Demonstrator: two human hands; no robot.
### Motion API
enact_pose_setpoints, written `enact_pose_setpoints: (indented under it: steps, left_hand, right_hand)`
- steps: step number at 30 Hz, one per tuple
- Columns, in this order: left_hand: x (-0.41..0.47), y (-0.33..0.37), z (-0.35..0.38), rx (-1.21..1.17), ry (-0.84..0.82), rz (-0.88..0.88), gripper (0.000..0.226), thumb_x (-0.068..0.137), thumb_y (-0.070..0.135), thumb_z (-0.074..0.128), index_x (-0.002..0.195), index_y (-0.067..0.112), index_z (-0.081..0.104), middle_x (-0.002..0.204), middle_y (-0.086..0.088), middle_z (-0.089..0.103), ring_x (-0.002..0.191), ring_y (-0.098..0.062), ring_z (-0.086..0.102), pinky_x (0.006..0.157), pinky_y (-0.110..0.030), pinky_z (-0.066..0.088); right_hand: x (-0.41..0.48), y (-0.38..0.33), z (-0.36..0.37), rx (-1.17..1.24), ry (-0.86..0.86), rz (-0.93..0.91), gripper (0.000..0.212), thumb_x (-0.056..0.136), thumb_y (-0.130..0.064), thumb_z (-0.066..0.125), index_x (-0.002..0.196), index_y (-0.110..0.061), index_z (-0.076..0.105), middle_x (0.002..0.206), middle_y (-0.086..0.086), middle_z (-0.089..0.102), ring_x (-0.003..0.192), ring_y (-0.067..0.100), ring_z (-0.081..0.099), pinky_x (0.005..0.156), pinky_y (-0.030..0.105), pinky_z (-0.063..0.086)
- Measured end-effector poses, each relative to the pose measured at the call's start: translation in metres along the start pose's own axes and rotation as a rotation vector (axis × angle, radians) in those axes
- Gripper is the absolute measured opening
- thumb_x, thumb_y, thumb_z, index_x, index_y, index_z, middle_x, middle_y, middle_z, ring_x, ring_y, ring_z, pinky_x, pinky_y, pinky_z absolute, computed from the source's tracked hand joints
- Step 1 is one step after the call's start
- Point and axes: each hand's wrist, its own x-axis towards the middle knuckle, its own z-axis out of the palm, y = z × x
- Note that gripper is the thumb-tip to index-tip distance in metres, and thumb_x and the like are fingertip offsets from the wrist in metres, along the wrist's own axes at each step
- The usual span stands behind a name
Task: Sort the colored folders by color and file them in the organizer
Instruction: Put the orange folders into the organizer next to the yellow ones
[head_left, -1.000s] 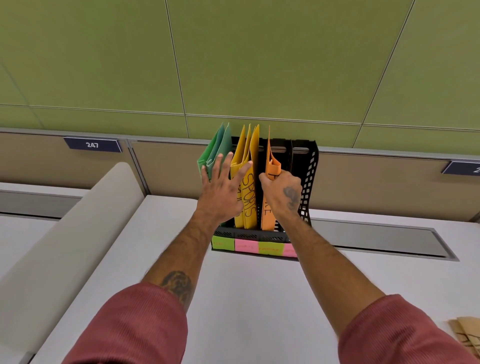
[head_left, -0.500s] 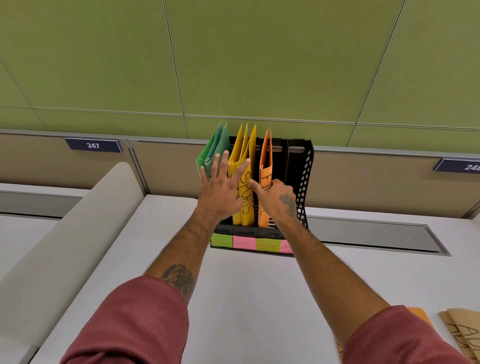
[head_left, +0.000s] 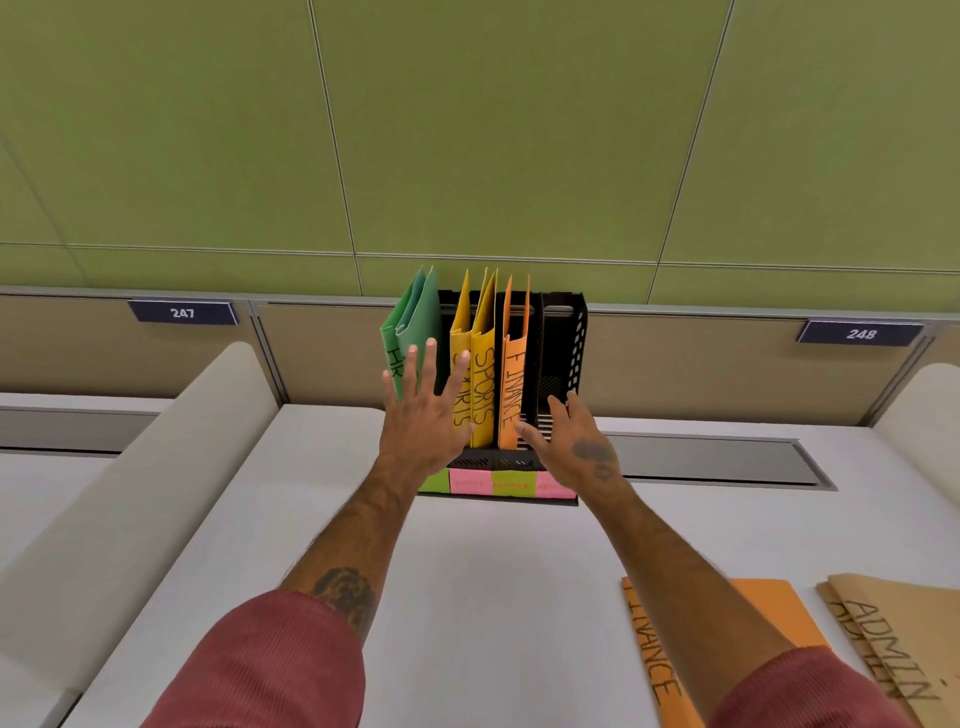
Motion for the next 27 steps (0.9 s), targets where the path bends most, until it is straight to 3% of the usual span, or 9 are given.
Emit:
enact_pose_setpoints:
  steps: [6, 12, 16, 27]
  left_hand:
    - [-0.036, 0.02, 0.012, -0.051, -0.013, 0.021, 0.091, 0.091, 0.068, 0.039, 0.154, 0.034, -0.017, 0.164, -0.011, -0.018, 0.15, -0.034, -0.017, 0.116, -0.064, 0.0]
    - [-0.074, 0.055, 0.02, -0.048, -0.057, 0.004, 0.087, 0.093, 0.069, 0.03, 0.149, 0.036, -0.027, 0.163, -0.01, -0.019, 0.15, -0.033, -0.019, 0.117, -0.064, 0.001]
    - [-0.099, 0.088, 0.026, -0.052, -0.068, -0.007, 0.085, 0.093, 0.069, 0.03, 0.151, 0.035, -0.021, 0.164, -0.01, -0.015, 0.151, -0.032, -0.016, 0.116, -0.064, 0.0]
    - [-0.156, 0.205, 0.039, 0.004, -0.156, -0.036, 0.082, 0.092, 0.073, 0.019, 0.151, 0.032, -0.021, 0.164, -0.012, -0.014, 0.151, -0.033, -0.014, 0.117, -0.061, -0.002]
  right_hand:
    - [-0.044, 0.03, -0.003, -0.188, 0.054, -0.06, 0.093, 0.087, -0.079, 0.017, 0.159, -0.02, 0.014, 0.167, 0.015, 0.001, 0.154, 0.033, 0.0, 0.12, 0.055, 0.019]
    - [-0.084, 0.064, -0.009, -0.261, 0.008, -0.09, 0.1, 0.081, -0.082, 0.009, 0.16, -0.021, 0.007, 0.167, 0.015, -0.004, 0.154, 0.033, -0.004, 0.12, 0.058, 0.011]
    - [-0.109, 0.094, -0.016, -0.235, -0.006, -0.122, 0.1, 0.081, -0.083, 0.009, 0.16, -0.023, 0.004, 0.167, 0.014, -0.006, 0.154, 0.031, -0.006, 0.121, 0.057, 0.005]
    - [-0.177, 0.215, -0.032, -0.245, -0.074, -0.158, 0.104, 0.078, -0.086, -0.002, 0.16, -0.022, 0.003, 0.167, 0.014, -0.005, 0.154, 0.031, -0.008, 0.12, 0.057, 0.005]
